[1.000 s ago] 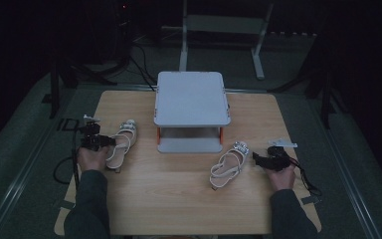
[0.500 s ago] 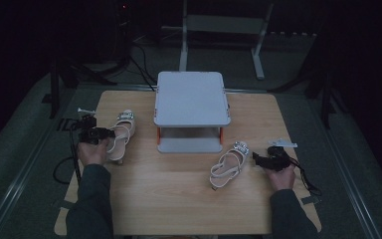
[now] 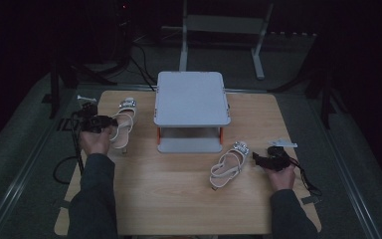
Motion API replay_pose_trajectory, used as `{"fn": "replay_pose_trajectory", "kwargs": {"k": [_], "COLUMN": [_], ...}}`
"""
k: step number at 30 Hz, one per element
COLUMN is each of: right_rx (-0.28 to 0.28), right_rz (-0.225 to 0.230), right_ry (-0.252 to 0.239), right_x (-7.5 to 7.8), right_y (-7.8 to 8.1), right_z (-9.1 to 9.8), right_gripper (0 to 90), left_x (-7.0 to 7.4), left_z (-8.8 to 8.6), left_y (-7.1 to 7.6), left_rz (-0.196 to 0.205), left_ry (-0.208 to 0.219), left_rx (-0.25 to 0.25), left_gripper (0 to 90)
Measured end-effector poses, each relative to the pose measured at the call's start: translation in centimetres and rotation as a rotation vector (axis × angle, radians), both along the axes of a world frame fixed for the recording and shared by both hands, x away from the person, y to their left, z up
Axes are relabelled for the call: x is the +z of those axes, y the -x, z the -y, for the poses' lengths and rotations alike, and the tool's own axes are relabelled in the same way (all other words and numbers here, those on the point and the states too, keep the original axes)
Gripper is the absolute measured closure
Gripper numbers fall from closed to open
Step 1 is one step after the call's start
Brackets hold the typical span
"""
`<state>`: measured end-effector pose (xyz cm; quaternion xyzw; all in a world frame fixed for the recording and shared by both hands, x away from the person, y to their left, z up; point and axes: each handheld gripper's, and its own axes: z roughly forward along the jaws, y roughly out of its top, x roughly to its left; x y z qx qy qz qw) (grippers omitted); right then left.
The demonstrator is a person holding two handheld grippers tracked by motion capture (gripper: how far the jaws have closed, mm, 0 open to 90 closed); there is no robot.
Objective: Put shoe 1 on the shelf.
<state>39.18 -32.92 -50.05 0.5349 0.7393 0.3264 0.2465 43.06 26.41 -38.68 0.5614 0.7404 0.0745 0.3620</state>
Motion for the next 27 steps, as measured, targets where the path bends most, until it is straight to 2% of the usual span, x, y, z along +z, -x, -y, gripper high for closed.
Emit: {"fn": "replay_pose_trajectory", "kwargs": {"k": [9,19,20,21,23,27], "right_rx": [-0.001,-0.001,-0.001,-0.001,-0.001,0.0], "right_rz": [-0.001,0.0,0.0,0.001,0.001,0.0], "right_ry": [-0.001,-0.002,-0.002,-0.001,-0.002,0.001], "right_x": [0.0,0.0,0.0,0.0,0.0,0.0], "right_y": [0.0,0.0,0.0,0.0,0.0,0.0], "right_z": [0.0,0.0,0.0,0.0,0.0,0.0], "right_gripper": [27.6,27.6,27.6,27.6,27.6,27.6], "left_x": [3.5,9.5,9.5,10.5,11.3,12.3], "left_z": [1.1,2.9,2.9,3.6,4.5,6.8], "left_y": [-0.9,-2.6,-2.6,-2.8,-3.1,-3.9], "left_rz": [0.037,0.063,0.063,0.071,0.076,0.081], "left_ry": [0.009,-0.01,-0.01,0.0,0.015,0.029], "left_rx": [0.026,0.05,0.05,0.042,0.027,0.008], "left_gripper": [80.9,80.9,80.9,80.9,80.8,80.6]}}
